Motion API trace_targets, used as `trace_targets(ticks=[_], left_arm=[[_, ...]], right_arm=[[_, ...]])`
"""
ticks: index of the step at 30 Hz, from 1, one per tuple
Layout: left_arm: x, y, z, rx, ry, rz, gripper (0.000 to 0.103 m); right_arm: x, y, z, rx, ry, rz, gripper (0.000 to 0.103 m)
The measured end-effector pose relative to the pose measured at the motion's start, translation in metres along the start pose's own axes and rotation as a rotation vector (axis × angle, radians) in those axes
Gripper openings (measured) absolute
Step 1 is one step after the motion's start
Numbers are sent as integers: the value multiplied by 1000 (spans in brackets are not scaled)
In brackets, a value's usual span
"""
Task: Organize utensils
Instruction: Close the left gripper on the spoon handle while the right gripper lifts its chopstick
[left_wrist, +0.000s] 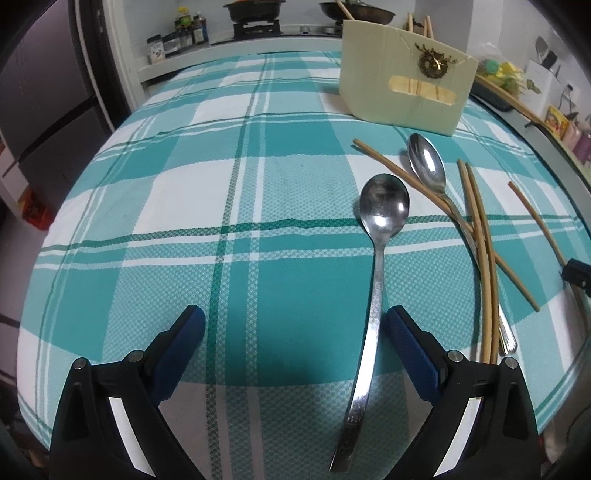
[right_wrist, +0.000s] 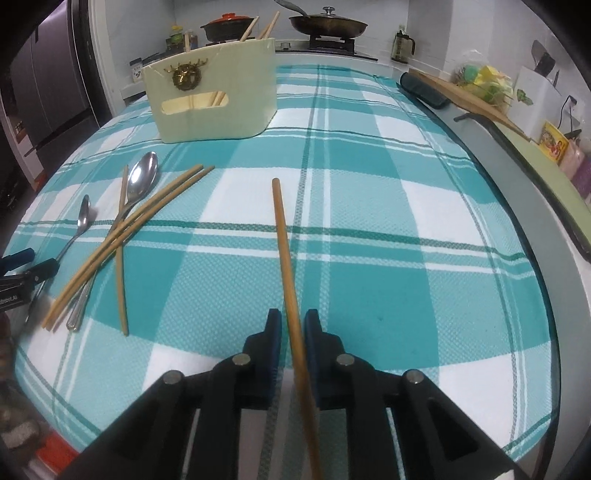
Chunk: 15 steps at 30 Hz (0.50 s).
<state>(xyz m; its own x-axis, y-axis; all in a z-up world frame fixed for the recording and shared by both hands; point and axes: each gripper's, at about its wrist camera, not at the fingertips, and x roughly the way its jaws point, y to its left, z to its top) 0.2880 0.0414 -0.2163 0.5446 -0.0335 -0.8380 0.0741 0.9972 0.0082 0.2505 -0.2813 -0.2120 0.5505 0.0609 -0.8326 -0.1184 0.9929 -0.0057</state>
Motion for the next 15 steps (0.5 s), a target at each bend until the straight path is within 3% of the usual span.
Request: trace_targets(ticks=[2, 10, 15], left_arm=[[-3, 2, 0, 31, 21, -38, 99], [-9, -6, 19, 134, 3, -124, 98], [12, -26, 43, 189, 26, -164, 85]], right_arm=[[-6, -2, -2, -10, 21, 30, 35], [-25, -2, 0, -67, 37, 58, 35], [-25, 1, 9, -64, 37, 73, 35]])
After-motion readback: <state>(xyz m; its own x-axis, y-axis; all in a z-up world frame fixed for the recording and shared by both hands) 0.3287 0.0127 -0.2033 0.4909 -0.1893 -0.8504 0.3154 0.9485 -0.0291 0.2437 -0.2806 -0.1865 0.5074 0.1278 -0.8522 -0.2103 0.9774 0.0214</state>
